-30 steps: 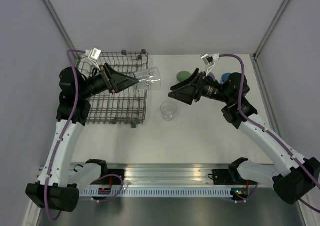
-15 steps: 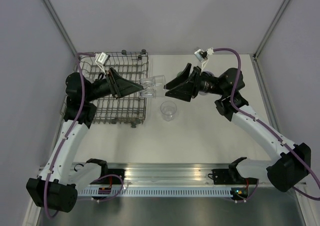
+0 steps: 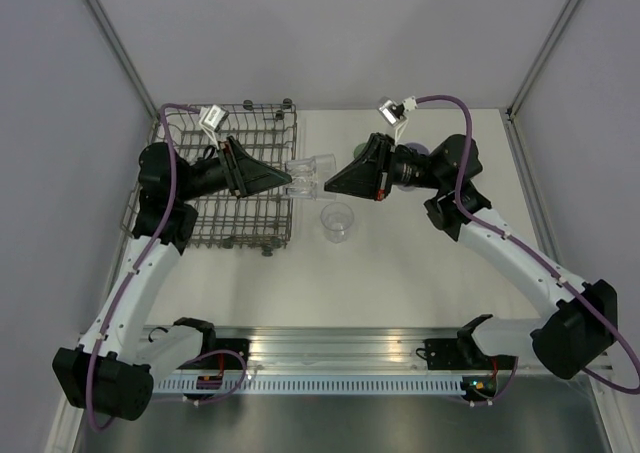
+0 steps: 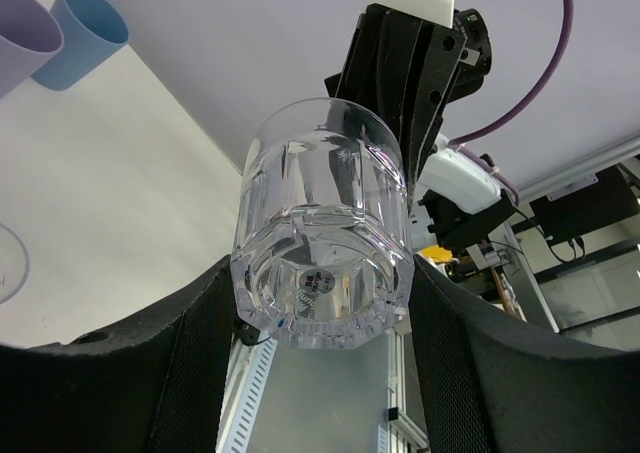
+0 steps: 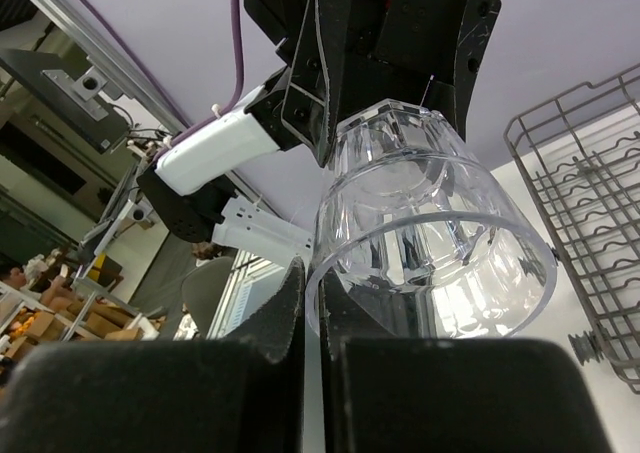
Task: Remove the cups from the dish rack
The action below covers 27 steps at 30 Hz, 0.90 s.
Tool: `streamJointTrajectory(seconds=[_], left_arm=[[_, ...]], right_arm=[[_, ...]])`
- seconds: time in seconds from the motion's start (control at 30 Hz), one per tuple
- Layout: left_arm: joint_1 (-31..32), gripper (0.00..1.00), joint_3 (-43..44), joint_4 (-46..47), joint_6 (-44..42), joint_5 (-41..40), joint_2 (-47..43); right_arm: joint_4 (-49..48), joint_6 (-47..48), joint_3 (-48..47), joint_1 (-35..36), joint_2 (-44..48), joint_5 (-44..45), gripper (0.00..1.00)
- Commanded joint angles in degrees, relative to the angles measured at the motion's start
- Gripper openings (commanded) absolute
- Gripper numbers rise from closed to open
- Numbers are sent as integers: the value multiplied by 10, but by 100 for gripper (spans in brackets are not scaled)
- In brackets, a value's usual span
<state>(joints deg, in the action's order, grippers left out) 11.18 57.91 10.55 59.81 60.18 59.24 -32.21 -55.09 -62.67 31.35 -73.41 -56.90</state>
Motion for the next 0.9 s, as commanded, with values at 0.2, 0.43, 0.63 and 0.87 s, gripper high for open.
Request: streamJointTrajectory(seconds=[0.2, 0.43, 0.63, 0.87], left_arm=[[0, 90, 41, -81, -54, -52, 15], [0, 100, 78, -239, -135, -138, 19], [0, 100, 129, -383, -252, -294, 4], [0, 100, 166, -487, -340, -411, -24]], right_arm=[[149, 156, -41, 4, 66, 46, 0], [394, 320, -76, 3, 92, 142, 0], [631, 432, -134, 4, 88, 327, 0], [770, 485, -177, 31, 35, 493, 0]])
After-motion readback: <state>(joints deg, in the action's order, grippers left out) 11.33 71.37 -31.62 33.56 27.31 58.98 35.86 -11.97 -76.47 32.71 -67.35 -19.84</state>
